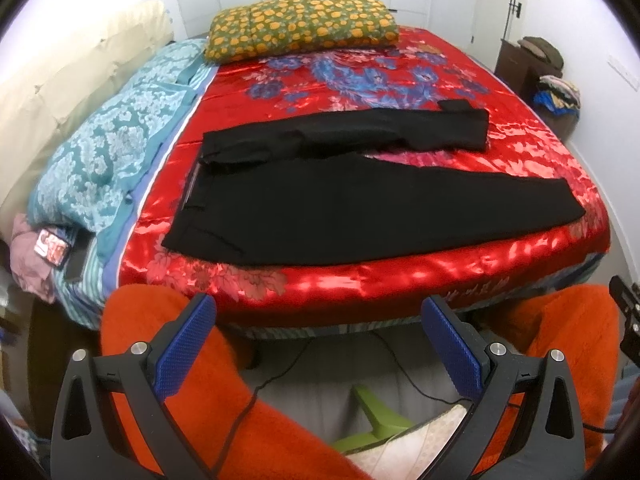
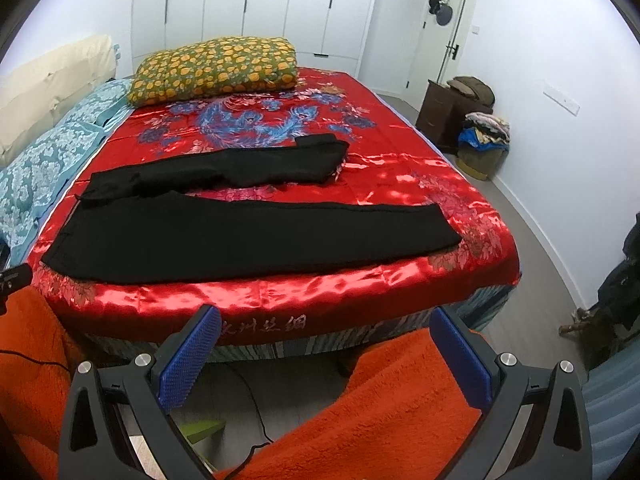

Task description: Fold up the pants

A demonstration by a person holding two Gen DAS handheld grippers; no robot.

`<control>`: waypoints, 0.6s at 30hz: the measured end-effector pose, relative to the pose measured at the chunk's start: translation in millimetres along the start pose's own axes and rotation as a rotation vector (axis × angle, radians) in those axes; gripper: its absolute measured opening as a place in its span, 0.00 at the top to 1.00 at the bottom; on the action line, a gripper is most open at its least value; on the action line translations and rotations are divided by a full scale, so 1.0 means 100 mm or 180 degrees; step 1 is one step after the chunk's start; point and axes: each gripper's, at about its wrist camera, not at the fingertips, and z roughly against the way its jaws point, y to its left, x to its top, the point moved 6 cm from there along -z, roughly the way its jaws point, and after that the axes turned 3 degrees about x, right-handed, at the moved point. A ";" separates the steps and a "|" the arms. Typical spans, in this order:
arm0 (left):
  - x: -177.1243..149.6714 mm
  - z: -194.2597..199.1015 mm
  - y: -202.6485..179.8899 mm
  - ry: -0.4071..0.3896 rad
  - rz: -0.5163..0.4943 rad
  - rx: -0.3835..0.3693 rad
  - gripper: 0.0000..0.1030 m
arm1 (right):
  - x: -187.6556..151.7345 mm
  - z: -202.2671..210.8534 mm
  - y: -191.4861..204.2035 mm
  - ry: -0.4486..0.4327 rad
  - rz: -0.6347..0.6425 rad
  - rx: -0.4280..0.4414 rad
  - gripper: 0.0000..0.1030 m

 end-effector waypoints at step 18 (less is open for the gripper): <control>0.01 0.00 0.00 0.0004 -0.0011 -0.0002 0.01 | 0.02 0.02 0.15 -0.0049 0.0153 0.0115 0.00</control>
